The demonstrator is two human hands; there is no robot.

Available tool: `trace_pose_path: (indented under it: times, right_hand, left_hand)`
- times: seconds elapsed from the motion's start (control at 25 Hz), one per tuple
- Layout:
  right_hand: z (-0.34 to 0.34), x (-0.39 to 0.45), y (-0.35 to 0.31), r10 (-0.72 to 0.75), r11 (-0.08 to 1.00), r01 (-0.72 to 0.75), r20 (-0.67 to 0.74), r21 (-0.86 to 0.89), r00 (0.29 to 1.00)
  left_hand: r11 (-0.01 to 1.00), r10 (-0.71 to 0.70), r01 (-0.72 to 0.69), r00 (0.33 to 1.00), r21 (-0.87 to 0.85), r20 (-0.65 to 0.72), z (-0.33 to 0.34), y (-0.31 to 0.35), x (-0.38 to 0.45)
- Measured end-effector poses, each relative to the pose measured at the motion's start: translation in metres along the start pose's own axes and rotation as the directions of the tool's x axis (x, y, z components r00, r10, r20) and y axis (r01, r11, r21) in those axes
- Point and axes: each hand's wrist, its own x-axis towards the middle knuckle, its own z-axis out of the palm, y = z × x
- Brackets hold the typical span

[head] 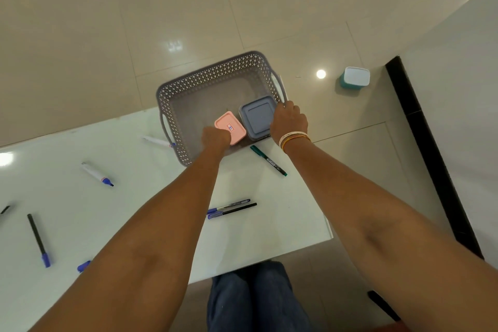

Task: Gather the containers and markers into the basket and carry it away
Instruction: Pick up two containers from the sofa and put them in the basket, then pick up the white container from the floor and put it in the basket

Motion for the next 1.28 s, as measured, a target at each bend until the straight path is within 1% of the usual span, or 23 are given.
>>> trace_pose_path:
  times: [0.12,0.24,0.32,0.44,0.56,0.64,0.72,0.88,0.96,1.04,1.12,1.2,1.28]
  right_hand:
    - [-0.019,-0.038,-0.004,0.023,0.991,-0.036,0.099,0.13,0.995]
    - [-0.025,-0.08,-0.007,0.048,0.965,-0.099,0.208,0.243,0.977]
    - [-0.022,-0.108,-0.001,0.062,0.956,-0.13,0.251,0.262,0.966]
    - [-0.017,-0.134,0.021,0.083,0.941,-0.176,0.309,0.289,0.948]
    - [-0.021,-0.142,0.069,0.109,0.926,-0.22,0.342,0.306,0.933]
    - [-0.026,-0.141,0.111,0.134,0.911,-0.257,0.357,0.323,0.925]
    - [-0.031,-0.139,0.163,0.133,0.906,-0.267,0.377,0.328,0.917]
    - [-0.05,-0.127,0.266,0.129,0.916,-0.258,0.381,0.309,0.916]
    - [-0.06,-0.117,0.316,0.122,0.921,-0.244,0.371,0.303,0.921]
    - [-0.071,-0.101,0.358,0.132,0.922,-0.244,0.35,0.3,0.927]
    - [-0.083,-0.079,0.391,0.146,0.914,-0.257,0.337,0.315,0.93]
    - [-0.089,-0.055,0.41,0.125,0.908,-0.244,0.335,0.341,0.934]
    - [-0.096,-0.022,0.425,0.094,0.906,-0.218,0.329,0.363,0.94]
  left_hand:
    - [0.976,0.16,-0.159,0.987,0.146,0.005,-0.016,-0.002,-0.045]
    - [0.917,0.296,-0.312,0.95,0.25,0.097,-0.018,-0.014,-0.084]
    - [0.883,0.315,-0.353,0.934,0.31,0.166,-0.01,-0.024,-0.108]
    - [0.846,0.293,-0.357,0.932,0.395,0.215,0.008,-0.029,-0.136]
    - [0.82,0.301,-0.389,0.917,0.419,0.263,0.036,-0.014,-0.156]
    - [0.793,0.305,-0.425,0.897,0.436,0.32,0.06,0.005,-0.167]
    - [0.793,0.304,-0.44,0.885,0.421,0.353,0.091,0.028,-0.182]
    - [0.83,0.304,-0.425,0.888,0.362,0.346,0.157,0.075,-0.21]
    - [0.807,0.31,-0.45,0.874,0.382,0.375,0.186,0.093,-0.224]
    - [0.803,0.313,-0.454,0.873,0.387,0.375,0.207,0.113,-0.232]
    - [0.836,0.308,-0.422,0.89,0.351,0.337,0.225,0.134,-0.234]
    - [0.865,0.302,-0.395,0.902,0.31,0.308,0.242,0.153,-0.23]
    - [0.864,0.303,-0.396,0.902,0.311,0.307,0.264,0.18,-0.221]
